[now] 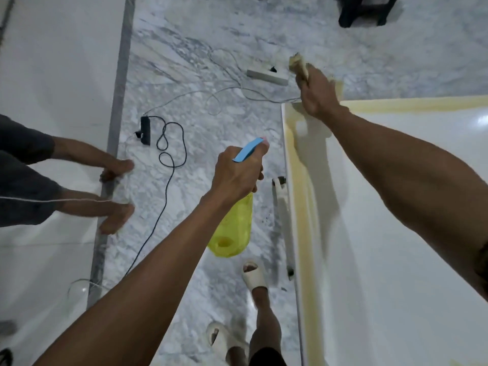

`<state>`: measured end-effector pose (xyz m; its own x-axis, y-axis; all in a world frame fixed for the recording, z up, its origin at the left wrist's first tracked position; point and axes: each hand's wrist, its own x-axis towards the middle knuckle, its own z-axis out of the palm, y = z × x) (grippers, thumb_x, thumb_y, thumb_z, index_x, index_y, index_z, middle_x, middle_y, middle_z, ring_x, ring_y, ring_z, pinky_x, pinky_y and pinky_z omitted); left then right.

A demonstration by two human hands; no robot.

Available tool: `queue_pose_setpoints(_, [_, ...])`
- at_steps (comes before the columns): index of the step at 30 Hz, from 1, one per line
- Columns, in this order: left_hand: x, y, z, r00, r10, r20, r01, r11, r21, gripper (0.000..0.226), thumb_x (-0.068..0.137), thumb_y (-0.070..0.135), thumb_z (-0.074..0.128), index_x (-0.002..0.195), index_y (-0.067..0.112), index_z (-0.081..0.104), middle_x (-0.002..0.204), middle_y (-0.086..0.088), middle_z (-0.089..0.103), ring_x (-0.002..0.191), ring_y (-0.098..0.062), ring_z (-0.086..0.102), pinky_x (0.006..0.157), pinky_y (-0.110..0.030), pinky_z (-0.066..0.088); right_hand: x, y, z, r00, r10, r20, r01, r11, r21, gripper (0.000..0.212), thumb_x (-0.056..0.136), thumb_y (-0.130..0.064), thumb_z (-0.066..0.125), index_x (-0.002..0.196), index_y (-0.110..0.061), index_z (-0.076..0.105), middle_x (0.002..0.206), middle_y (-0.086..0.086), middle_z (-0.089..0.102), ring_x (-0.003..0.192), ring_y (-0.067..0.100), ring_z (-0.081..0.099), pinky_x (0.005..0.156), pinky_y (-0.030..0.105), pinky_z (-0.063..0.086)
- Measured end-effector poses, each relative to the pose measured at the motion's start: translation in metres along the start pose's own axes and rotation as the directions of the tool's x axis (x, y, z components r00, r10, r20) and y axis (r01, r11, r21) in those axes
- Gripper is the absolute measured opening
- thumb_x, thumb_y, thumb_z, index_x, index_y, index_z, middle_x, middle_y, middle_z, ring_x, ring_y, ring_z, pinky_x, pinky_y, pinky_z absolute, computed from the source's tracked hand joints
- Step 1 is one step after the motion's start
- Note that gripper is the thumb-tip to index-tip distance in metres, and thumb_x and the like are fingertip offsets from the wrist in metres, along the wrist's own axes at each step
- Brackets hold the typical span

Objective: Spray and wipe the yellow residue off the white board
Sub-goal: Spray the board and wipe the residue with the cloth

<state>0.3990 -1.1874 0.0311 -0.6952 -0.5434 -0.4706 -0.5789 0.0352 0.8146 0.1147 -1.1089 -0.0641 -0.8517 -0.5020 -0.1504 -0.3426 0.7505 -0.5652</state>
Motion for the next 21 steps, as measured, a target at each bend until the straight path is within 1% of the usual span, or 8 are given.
queue_pose_setpoints(2, [0.015,-0.010,0.002,1.000,-0.011,-0.006,0.011,1.000,-0.013,0.062,0.102,0.049,0.064,0.081,-0.008,0.072,0.084,-0.026,0.076,0.039,-0.006,0.058,0.042,-0.017,0.044,0.016,0.017,0.037,0.979,0.024,0.203,0.028,0.969,-0.245,0.058,0.103,-0.048,0.027,0.153,-0.019,0.029,0.160,0.014,0.030,0.147,0.036,0.028,0.116,0.057,0.018])
queue_pose_setpoints(3, [0.021,-0.015,0.002,1.000,-0.022,-0.012,0.021,1.000,-0.017,0.060,0.102,0.049,0.064,0.083,-0.007,0.073,0.084,-0.026,0.076,0.039,-0.006,0.058,0.042,-0.018,0.044,0.016,0.024,0.054,0.967,0.023,0.255,0.070,0.934,-0.351,0.058,0.105,-0.049,0.023,0.158,-0.026,0.019,0.166,0.008,0.016,0.152,0.033,0.014,0.119,0.059,0.008])
queue_pose_setpoints(4, [0.025,-0.020,0.001,0.999,-0.031,-0.014,0.031,0.999,-0.012,0.059,0.102,0.049,0.064,0.083,-0.005,0.074,0.084,-0.025,0.076,0.039,-0.007,0.058,0.042,-0.018,0.045,0.013,0.029,0.066,0.968,0.002,0.250,0.101,0.911,-0.399,0.057,0.105,-0.049,0.019,0.159,-0.030,0.013,0.168,0.002,0.007,0.154,0.029,0.004,0.120,0.058,-0.001])
queue_pose_setpoints(6, [0.027,-0.029,0.000,0.999,-0.047,-0.010,0.047,0.999,0.019,0.053,0.103,0.048,0.063,0.074,0.005,0.072,0.083,-0.023,0.077,0.038,-0.007,0.057,0.041,-0.017,0.043,0.004,0.033,0.075,0.978,-0.032,0.204,0.116,0.903,-0.413,0.055,0.107,-0.046,0.016,0.159,-0.029,0.012,0.168,-0.003,0.005,0.155,0.026,-0.001,0.121,0.056,-0.008])
queue_pose_setpoints(8, [0.023,-0.037,0.000,0.998,-0.062,-0.006,0.062,0.997,0.045,0.051,0.104,0.047,0.063,0.068,0.011,0.068,0.083,-0.023,0.077,0.036,-0.005,0.057,0.040,-0.015,0.041,-0.003,0.036,0.076,0.977,-0.059,0.204,0.139,0.903,-0.406,0.055,0.107,-0.044,0.014,0.159,-0.026,0.013,0.168,-0.002,0.005,0.155,0.026,-0.001,0.122,0.056,-0.007])
queue_pose_setpoints(13, [0.010,-0.045,0.004,0.994,-0.113,-0.002,0.113,0.993,0.044,0.054,0.103,0.049,0.064,0.070,0.006,0.070,0.082,-0.023,0.077,0.037,-0.008,0.056,0.042,-0.017,0.043,-0.017,0.036,0.079,0.979,-0.075,0.190,0.146,0.907,-0.396,0.053,0.108,-0.043,0.014,0.159,-0.029,0.011,0.168,-0.002,0.002,0.155,0.027,-0.004,0.122,0.056,-0.005])
queue_pose_setpoints(18, [-0.008,-0.043,0.009,0.996,-0.085,0.013,0.084,0.996,0.041,0.047,0.103,0.048,0.064,0.072,0.013,0.072,0.082,-0.021,0.077,0.038,-0.010,0.057,0.043,-0.017,0.045,-0.066,0.041,0.085,0.973,-0.123,0.193,0.190,0.907,-0.377,0.052,0.108,-0.042,0.020,0.159,-0.030,0.014,0.168,-0.003,0.004,0.155,0.027,-0.003,0.122,0.054,-0.004])
queue_pose_setpoints(21, [-0.023,-0.044,0.014,0.997,-0.072,0.024,0.071,0.997,0.038,0.046,0.102,0.048,0.066,0.068,0.017,0.071,0.081,-0.021,0.076,0.040,-0.011,0.059,0.044,-0.020,0.047,-0.102,0.044,0.090,0.974,-0.097,0.205,0.169,0.914,-0.368,0.053,0.108,-0.043,0.020,0.159,-0.030,0.010,0.168,-0.005,0.003,0.155,0.025,-0.004,0.123,0.053,-0.005])
